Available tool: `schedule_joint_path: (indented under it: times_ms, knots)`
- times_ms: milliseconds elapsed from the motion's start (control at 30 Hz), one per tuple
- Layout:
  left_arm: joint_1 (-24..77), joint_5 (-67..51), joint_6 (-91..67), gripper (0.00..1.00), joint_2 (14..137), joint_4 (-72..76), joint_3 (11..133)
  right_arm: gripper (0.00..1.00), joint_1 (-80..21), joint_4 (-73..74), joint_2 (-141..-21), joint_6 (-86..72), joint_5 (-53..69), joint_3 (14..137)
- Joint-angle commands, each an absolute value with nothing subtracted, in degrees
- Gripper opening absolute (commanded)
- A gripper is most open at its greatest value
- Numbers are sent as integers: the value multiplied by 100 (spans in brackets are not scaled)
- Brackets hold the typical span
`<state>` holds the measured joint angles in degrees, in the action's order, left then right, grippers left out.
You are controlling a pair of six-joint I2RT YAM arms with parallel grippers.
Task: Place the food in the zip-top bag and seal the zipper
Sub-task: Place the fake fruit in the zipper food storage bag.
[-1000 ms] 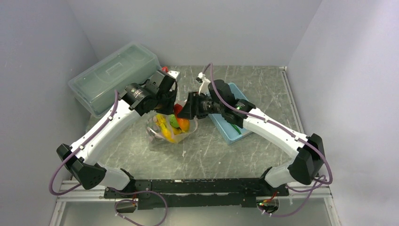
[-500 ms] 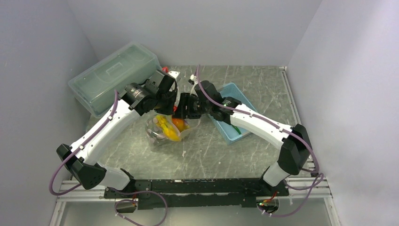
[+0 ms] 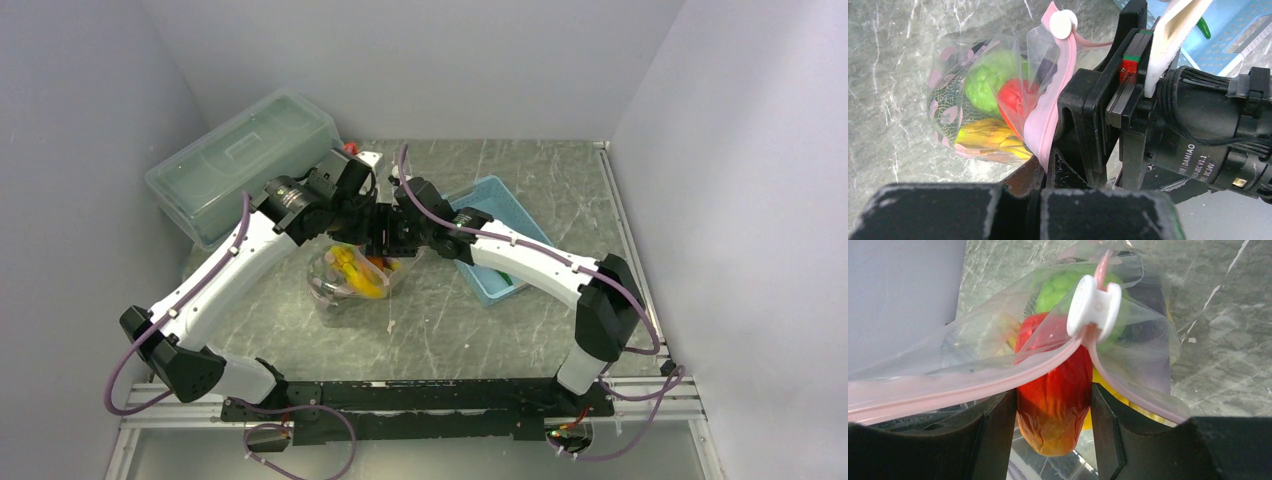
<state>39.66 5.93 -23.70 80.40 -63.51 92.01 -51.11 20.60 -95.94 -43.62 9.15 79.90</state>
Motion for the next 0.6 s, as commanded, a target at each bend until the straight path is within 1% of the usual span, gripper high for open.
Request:
schedule_joint_path:
  times_ms: [0, 133, 200, 567]
  knots:
    - [3980, 613, -2470, 0, 7909, -6018, 9425, 34, -5159, 2179, -9464, -4265, 613, 8302]
    - [3977, 712, -2470, 0, 7868, -6051, 9364, 51, -5159, 2290, -9304, -4187, 447, 8353]
    - [3978, 744, -2470, 0, 7851, -6064, 9345, 57, -5164, 2315, -9238, -4162, 379, 8365]
    - [3976, 790, -2479, 0, 7846, -6097, 9294, 69, -5159, 2475, -8907, -3912, 173, 8363]
